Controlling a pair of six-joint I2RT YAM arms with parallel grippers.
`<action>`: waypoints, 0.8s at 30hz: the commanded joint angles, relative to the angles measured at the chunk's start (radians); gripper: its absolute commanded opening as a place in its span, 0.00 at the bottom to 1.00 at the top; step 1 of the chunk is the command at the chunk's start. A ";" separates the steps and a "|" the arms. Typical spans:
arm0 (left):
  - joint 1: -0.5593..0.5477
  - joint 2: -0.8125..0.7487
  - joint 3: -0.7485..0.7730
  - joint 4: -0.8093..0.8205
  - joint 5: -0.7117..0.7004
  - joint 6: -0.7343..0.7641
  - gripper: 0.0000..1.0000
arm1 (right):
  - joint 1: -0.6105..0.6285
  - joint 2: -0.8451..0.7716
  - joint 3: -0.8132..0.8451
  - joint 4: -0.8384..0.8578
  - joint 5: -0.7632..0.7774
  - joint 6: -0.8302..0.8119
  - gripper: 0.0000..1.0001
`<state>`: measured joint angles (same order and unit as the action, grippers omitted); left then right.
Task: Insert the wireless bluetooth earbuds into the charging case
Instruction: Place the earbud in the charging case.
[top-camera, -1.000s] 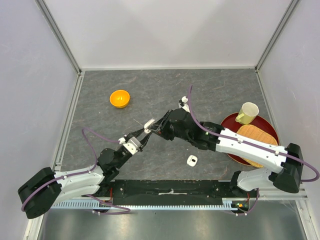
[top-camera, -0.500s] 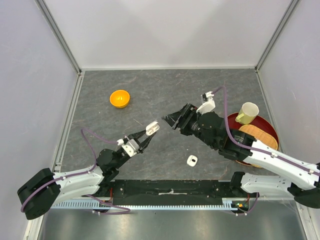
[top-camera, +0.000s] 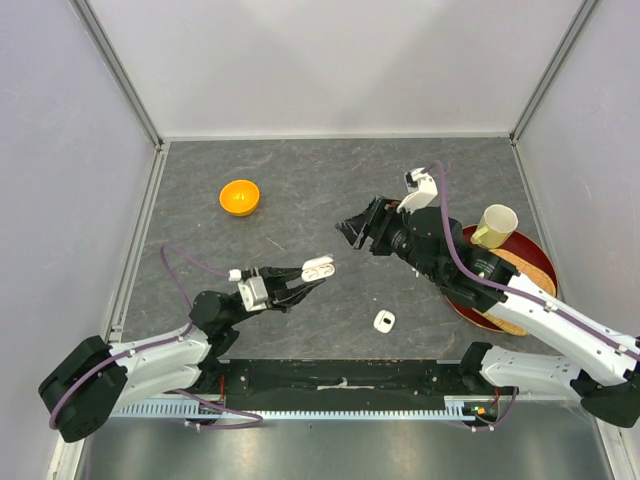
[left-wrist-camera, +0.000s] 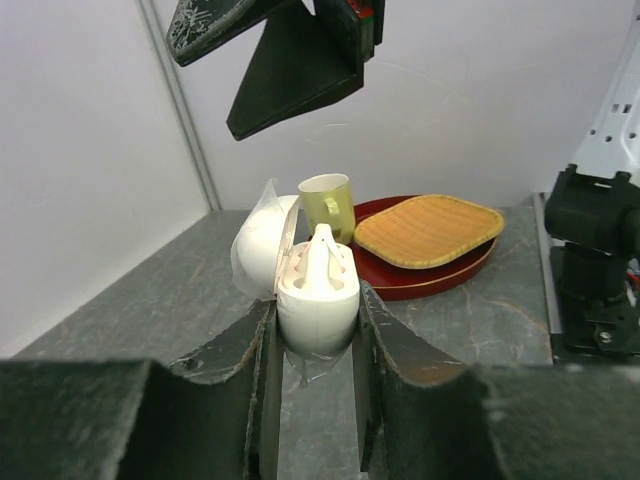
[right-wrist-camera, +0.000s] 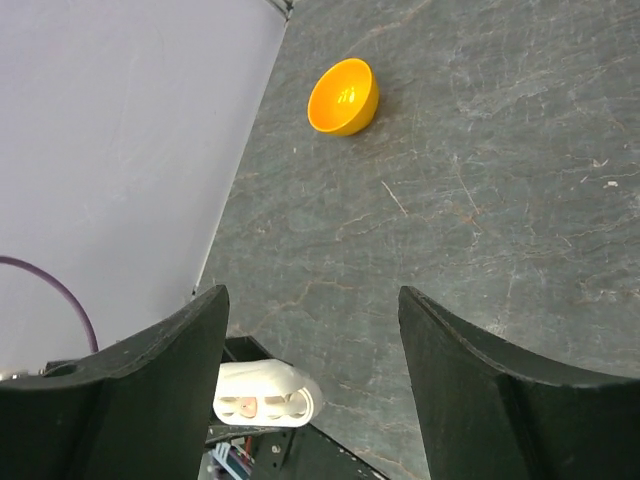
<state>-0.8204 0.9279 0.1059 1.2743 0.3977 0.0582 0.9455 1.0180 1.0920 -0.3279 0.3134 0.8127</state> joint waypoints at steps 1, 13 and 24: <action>0.052 0.028 0.026 0.155 0.137 -0.141 0.02 | -0.033 0.028 0.052 -0.008 -0.128 -0.070 0.76; 0.106 0.098 0.043 0.250 0.220 -0.239 0.02 | -0.048 0.149 0.078 -0.008 -0.310 -0.122 0.73; 0.136 0.074 0.038 0.221 0.221 -0.244 0.02 | -0.053 0.208 0.054 0.004 -0.260 -0.101 0.76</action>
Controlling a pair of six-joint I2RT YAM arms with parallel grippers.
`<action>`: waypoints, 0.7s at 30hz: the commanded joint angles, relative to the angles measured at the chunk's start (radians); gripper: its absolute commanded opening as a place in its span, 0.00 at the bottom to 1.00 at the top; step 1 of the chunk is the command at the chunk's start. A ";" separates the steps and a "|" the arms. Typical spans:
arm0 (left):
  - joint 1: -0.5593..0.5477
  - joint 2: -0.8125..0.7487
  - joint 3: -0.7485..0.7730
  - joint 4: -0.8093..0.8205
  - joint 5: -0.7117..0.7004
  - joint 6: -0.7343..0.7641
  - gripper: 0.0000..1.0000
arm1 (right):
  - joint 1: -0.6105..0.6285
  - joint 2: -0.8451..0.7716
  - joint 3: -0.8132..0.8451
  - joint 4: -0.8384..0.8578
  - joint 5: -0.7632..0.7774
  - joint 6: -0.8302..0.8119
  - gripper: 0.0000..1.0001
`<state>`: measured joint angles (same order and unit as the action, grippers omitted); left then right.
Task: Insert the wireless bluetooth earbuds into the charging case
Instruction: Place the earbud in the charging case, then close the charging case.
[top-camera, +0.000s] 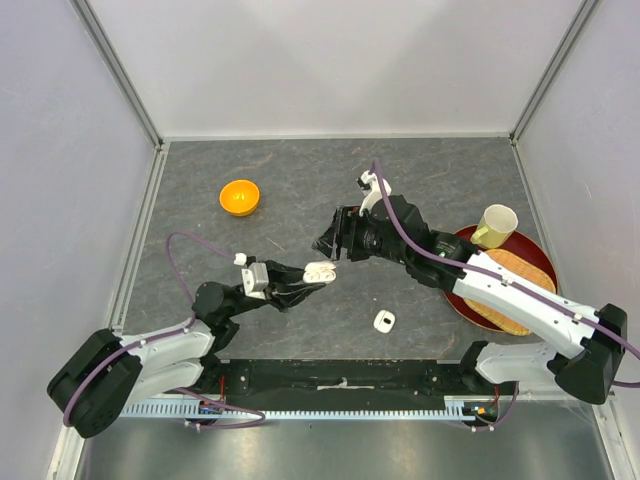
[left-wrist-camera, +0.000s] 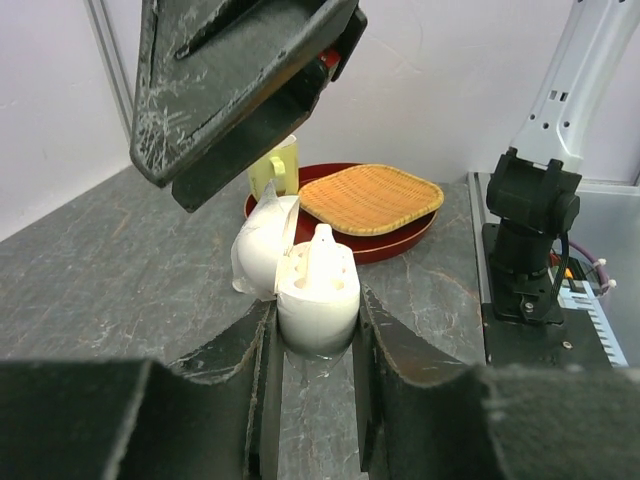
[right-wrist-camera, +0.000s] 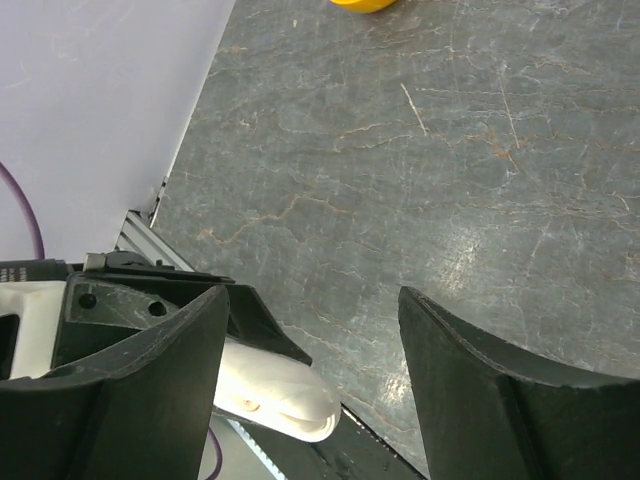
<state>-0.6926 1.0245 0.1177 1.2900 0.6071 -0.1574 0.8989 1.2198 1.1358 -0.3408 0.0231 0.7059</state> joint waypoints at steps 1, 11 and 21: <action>0.008 -0.041 0.027 0.181 0.007 -0.025 0.02 | -0.009 0.010 0.009 0.022 0.029 0.004 0.76; 0.010 -0.089 0.030 0.089 -0.032 0.013 0.02 | -0.011 0.064 0.009 0.026 -0.089 -0.022 0.76; 0.010 -0.046 0.025 0.118 -0.061 0.012 0.02 | -0.011 0.020 -0.073 0.042 -0.161 0.000 0.76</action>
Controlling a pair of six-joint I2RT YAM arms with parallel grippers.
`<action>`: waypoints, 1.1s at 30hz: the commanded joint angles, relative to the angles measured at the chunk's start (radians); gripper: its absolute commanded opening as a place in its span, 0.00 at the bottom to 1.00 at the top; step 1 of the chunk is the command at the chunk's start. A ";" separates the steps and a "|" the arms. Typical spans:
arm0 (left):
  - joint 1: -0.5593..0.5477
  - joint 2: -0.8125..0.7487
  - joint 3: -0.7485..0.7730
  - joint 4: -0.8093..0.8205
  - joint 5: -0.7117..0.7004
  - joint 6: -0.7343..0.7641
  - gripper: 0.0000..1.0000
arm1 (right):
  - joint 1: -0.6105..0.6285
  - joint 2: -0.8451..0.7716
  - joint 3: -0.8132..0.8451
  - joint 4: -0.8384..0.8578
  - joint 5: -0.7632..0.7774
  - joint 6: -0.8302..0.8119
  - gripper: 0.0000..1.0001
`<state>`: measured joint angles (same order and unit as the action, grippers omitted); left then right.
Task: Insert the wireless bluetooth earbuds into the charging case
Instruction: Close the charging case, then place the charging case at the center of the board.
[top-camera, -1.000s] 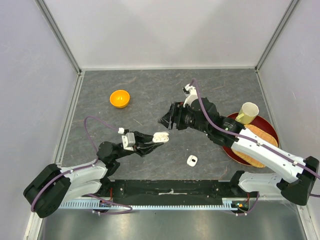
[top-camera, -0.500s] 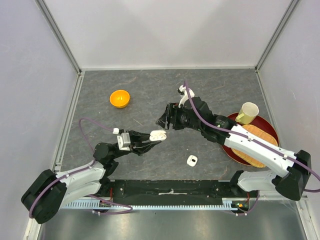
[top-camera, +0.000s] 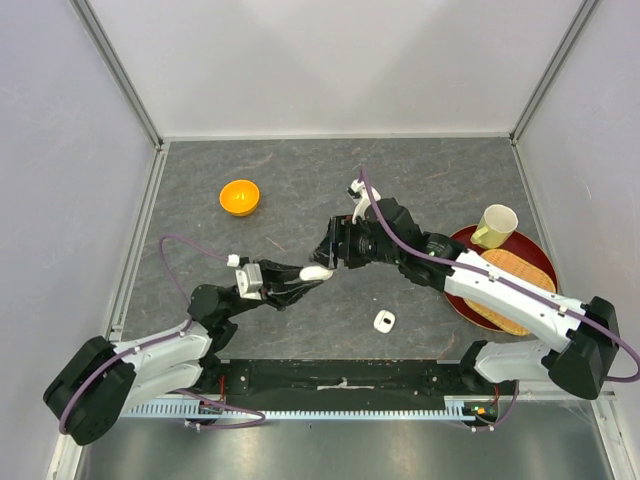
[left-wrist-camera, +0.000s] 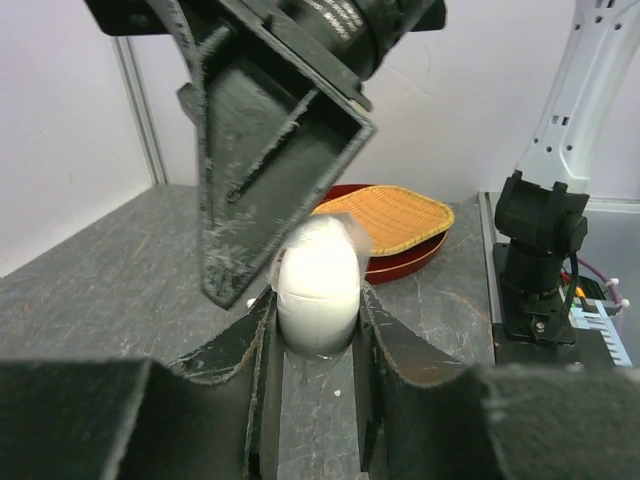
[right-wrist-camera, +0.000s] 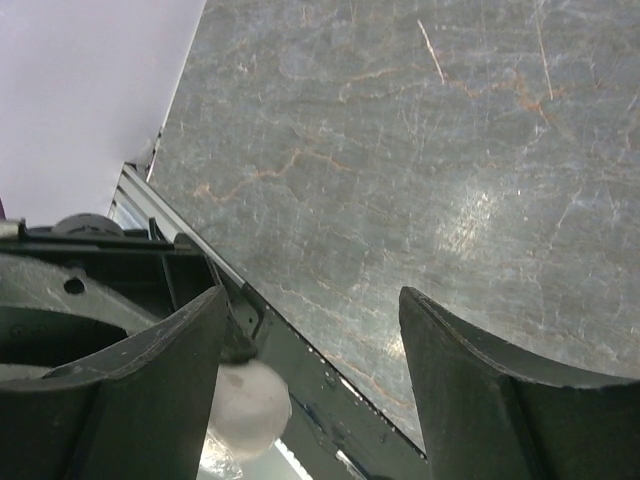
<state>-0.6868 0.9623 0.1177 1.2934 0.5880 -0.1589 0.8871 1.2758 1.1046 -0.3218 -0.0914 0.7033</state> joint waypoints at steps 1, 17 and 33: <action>0.004 0.019 0.023 0.124 -0.045 0.007 0.02 | 0.003 -0.045 -0.061 0.023 -0.051 0.007 0.76; 0.006 0.004 0.174 -0.379 -0.328 -0.016 0.02 | -0.004 -0.246 -0.206 -0.039 0.402 0.188 0.93; 0.108 0.493 0.448 -0.620 -0.260 -0.342 0.02 | -0.040 -0.429 -0.290 -0.120 0.575 0.220 0.98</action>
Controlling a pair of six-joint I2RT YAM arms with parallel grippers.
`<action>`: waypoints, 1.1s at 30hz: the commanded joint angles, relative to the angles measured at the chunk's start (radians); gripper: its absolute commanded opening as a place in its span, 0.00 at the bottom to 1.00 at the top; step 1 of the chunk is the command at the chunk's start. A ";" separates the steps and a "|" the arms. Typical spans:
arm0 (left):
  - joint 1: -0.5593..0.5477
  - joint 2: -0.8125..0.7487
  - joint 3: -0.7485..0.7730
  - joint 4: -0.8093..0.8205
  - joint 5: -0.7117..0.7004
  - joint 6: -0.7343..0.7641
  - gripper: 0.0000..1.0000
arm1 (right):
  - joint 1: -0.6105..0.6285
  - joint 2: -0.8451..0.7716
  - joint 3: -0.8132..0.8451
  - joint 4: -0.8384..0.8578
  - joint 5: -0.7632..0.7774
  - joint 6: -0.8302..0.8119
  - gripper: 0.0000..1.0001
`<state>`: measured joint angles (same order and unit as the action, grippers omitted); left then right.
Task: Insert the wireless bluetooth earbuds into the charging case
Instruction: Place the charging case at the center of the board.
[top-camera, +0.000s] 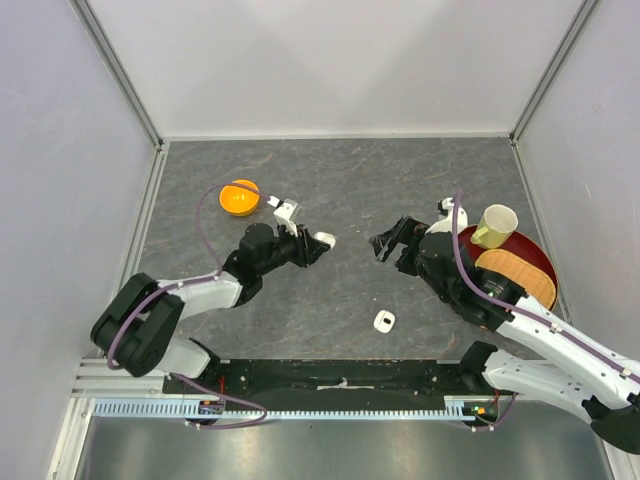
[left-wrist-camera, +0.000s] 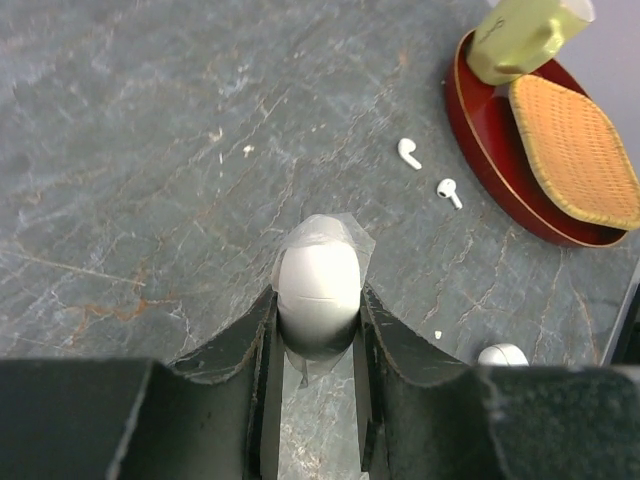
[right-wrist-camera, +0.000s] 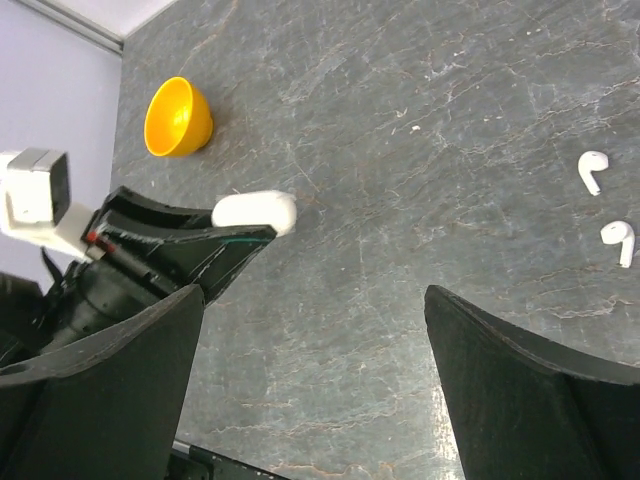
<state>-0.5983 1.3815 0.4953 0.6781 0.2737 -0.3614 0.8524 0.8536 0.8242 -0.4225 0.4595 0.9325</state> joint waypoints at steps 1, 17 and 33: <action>0.034 0.095 0.089 -0.006 0.062 -0.160 0.02 | -0.009 -0.004 -0.007 -0.019 0.018 -0.017 0.98; 0.092 0.361 0.207 -0.117 0.124 -0.281 0.10 | -0.018 0.110 0.035 -0.018 -0.102 -0.047 0.98; 0.092 0.395 0.290 -0.354 0.099 -0.142 0.39 | -0.018 0.159 0.038 -0.004 -0.148 -0.029 0.98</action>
<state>-0.5106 1.7721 0.7486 0.3920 0.3740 -0.5674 0.8394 1.0035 0.8238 -0.4431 0.3283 0.8951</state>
